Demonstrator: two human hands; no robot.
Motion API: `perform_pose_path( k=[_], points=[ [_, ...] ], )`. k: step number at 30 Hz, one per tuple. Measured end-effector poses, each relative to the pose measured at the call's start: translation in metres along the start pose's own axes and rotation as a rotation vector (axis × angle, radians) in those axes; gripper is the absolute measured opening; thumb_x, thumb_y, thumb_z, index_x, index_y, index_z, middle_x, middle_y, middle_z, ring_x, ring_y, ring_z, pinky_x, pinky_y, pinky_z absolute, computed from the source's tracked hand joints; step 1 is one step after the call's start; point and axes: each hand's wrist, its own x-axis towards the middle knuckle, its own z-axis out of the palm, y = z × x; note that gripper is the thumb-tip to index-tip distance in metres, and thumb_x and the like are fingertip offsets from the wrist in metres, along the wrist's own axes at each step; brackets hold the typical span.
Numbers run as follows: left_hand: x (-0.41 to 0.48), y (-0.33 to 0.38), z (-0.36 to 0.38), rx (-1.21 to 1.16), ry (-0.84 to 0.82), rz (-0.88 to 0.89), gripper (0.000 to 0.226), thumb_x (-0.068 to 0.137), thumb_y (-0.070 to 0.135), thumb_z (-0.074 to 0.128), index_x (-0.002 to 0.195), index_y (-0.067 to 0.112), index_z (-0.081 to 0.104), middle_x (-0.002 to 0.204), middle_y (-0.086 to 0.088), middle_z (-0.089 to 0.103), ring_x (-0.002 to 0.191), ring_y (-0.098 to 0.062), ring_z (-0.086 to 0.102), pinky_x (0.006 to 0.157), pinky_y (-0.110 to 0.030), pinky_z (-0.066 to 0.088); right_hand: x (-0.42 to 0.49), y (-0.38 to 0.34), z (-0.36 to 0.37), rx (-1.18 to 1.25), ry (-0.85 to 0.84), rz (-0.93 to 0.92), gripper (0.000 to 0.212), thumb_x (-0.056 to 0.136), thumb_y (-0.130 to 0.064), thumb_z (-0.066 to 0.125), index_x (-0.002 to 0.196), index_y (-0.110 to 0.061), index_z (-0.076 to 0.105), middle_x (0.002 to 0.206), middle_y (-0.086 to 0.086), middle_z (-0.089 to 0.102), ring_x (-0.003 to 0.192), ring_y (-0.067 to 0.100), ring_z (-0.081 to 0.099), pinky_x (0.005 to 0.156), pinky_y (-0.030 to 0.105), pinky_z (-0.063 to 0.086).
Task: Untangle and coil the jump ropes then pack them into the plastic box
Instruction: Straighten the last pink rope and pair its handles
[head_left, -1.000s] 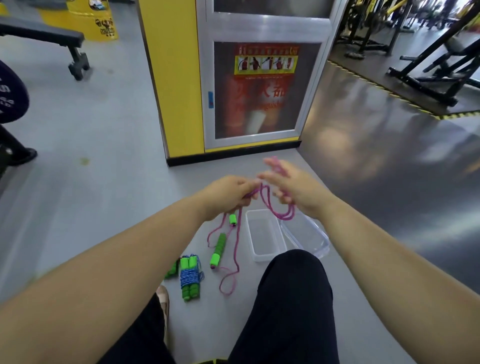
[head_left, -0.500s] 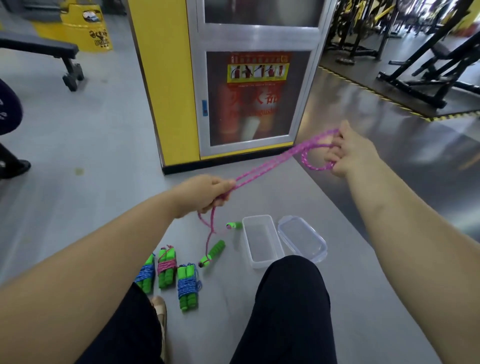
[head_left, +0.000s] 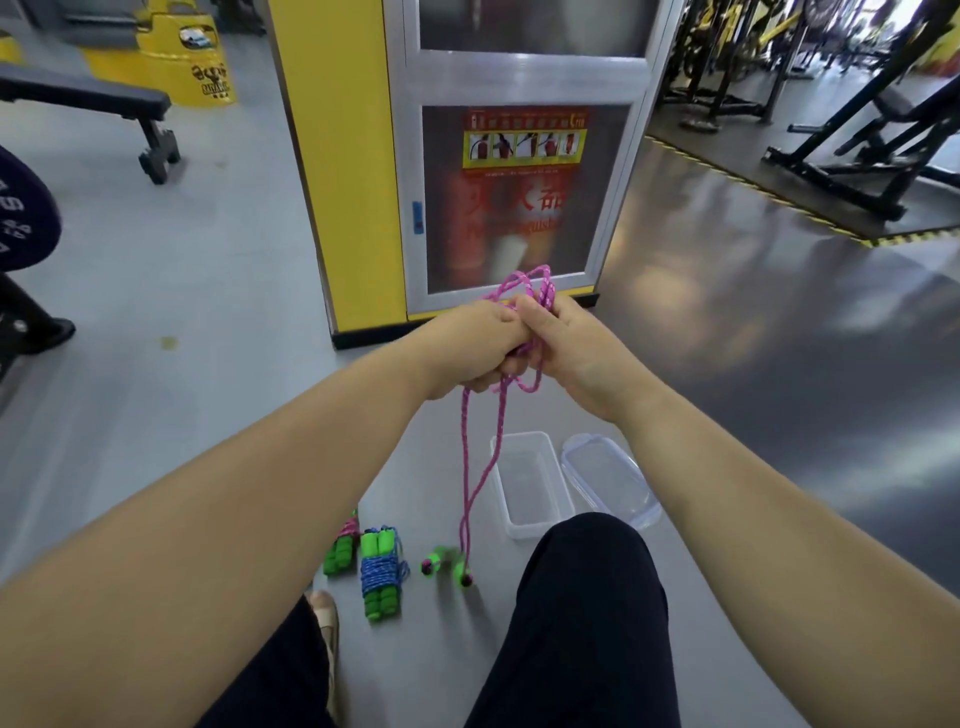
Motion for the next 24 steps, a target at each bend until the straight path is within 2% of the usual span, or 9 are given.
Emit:
perform_pose_path(
  k=[4,7,9,11,14,17,19,21,24],
  points=[
    [-0.007,-0.009,0.004,0.129,-0.018,-0.003,0.036,0.099,0.031,0.042,0.07,0.014,0.054,0.05,0.002,0.046,0.042,-0.011,0.034,0.041,-0.02,0.029,-0.005,-0.003,0.005,0.114,-0.059,0.221,0.014,0.095,-0.021,0.05,0.094,-0.011,0.059,0.074,0.009,0.062,0.054,0.018,0.06,0.056,0.026,0.053],
    [-0.011,-0.02,0.013,0.167,-0.018,-0.024,0.036,0.099,0.035,0.042,0.073,0.015,0.057,0.056,0.0,0.054,0.041,-0.011,0.039,0.04,-0.019,0.032,0.0,0.003,0.012,0.342,0.184,0.224,0.017,0.096,-0.002,0.042,0.089,-0.008,0.056,0.074,0.01,0.057,0.048,0.013,0.059,0.048,0.024,0.052],
    [-0.015,-0.032,0.015,0.054,-0.002,-0.038,0.039,0.099,0.038,0.039,0.075,0.014,0.058,0.058,0.001,0.058,0.042,-0.01,0.041,0.042,-0.018,0.035,0.008,0.001,0.009,0.584,0.309,0.195,0.021,0.098,0.0,0.036,0.089,-0.009,0.053,0.069,0.006,0.051,0.041,0.008,0.053,0.046,0.021,0.052],
    [-0.023,-0.05,0.018,0.043,-0.04,-0.042,0.041,0.1,0.039,0.036,0.074,0.015,0.056,0.059,0.003,0.057,0.04,-0.007,0.042,0.044,-0.017,0.037,0.017,-0.007,-0.007,0.743,0.408,0.134,0.026,0.098,0.001,0.031,0.087,-0.01,0.051,0.064,0.003,0.043,0.032,0.004,0.041,0.038,0.015,0.042],
    [-0.036,-0.088,0.018,0.148,-0.09,-0.127,0.041,0.1,0.038,0.034,0.074,0.015,0.054,0.058,0.005,0.052,0.037,-0.003,0.039,0.045,-0.015,0.035,0.028,-0.012,-0.046,0.685,0.609,0.043,0.031,0.097,0.005,0.028,0.084,-0.013,0.05,0.055,0.0,0.043,0.03,0.002,0.03,0.034,0.013,0.029],
    [-0.044,-0.113,0.012,0.063,-0.05,-0.199,0.038,0.1,0.036,0.037,0.074,0.014,0.054,0.059,0.003,0.047,0.04,-0.005,0.035,0.046,-0.018,0.031,0.025,0.008,-0.081,0.446,0.724,0.11,0.035,0.095,0.006,0.027,0.077,-0.016,0.047,0.059,0.0,0.047,0.028,0.001,0.026,0.032,0.013,0.023],
    [-0.043,-0.107,0.007,-0.042,-0.004,-0.198,0.037,0.1,0.034,0.038,0.073,0.014,0.053,0.058,0.003,0.044,0.041,-0.006,0.032,0.045,-0.018,0.028,0.017,0.026,-0.086,0.135,0.645,0.197,0.025,0.097,-0.004,0.038,0.081,-0.017,0.05,0.066,0.0,0.05,0.031,0.0,0.028,0.031,0.012,0.022],
    [-0.038,-0.087,0.008,-0.044,0.006,-0.14,0.038,0.1,0.035,0.038,0.071,0.015,0.053,0.056,0.004,0.044,0.04,-0.006,0.032,0.045,-0.018,0.028,0.007,0.035,-0.072,-0.102,0.416,0.202,0.007,0.095,-0.021,0.05,0.09,-0.02,0.055,0.08,0.001,0.051,0.043,0.003,0.03,0.035,0.013,0.022],
    [-0.028,-0.05,0.013,-0.013,0.006,-0.023,0.035,0.1,0.032,0.039,0.073,0.015,0.053,0.055,0.004,0.043,0.039,-0.007,0.031,0.04,-0.017,0.026,-0.005,0.031,-0.032,-0.214,-0.049,0.182,0.021,0.086,-0.035,0.062,0.103,-0.024,0.059,0.086,0.003,0.052,0.057,0.006,0.038,0.047,0.015,0.031]
  ],
)
